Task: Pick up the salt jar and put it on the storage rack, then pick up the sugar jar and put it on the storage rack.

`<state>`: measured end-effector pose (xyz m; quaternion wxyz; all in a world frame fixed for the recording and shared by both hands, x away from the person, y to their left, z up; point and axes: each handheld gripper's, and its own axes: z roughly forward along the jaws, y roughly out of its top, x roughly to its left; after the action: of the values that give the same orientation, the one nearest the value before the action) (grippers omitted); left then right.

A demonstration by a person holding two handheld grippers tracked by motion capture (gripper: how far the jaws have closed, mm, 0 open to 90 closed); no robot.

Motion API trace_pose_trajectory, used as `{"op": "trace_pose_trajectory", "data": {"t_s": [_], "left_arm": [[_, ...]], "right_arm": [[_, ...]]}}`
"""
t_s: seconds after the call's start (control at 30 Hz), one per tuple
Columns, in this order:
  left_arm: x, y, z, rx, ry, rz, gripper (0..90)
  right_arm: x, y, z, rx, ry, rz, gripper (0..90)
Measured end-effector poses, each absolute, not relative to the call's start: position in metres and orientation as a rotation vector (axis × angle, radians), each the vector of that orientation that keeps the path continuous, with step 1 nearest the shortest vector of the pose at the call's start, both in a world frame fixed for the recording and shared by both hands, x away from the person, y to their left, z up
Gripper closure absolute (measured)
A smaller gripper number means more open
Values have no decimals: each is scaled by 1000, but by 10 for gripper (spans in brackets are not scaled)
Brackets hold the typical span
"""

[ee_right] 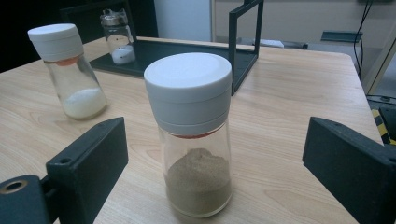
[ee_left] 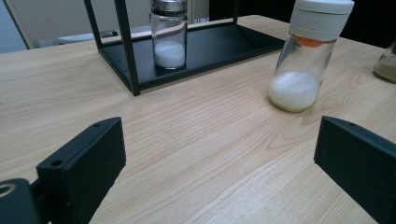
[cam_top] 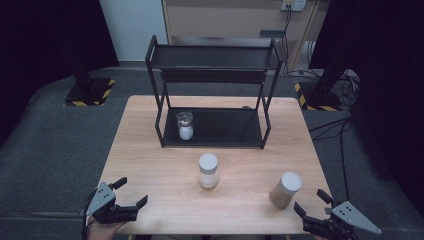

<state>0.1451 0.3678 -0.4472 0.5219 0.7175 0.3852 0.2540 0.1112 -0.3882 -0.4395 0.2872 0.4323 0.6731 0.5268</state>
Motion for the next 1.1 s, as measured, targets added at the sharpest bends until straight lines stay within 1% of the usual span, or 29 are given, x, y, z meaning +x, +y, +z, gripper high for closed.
{"op": "trace_pose_trajectory", "data": {"t_s": [0.57, 0.9, 1.1], "left_arm": [[145, 368, -447, 1716, 921, 611, 6], [146, 368, -448, 1722, 923, 601, 5], [147, 367, -447, 1730, 921, 599, 5]], "right_arm": [[110, -386, -434, 1164, 1800, 1433, 68], [108, -379, -418, 1140, 1793, 1456, 68], [114, -369, -401, 1107, 1818, 1481, 68]]}}
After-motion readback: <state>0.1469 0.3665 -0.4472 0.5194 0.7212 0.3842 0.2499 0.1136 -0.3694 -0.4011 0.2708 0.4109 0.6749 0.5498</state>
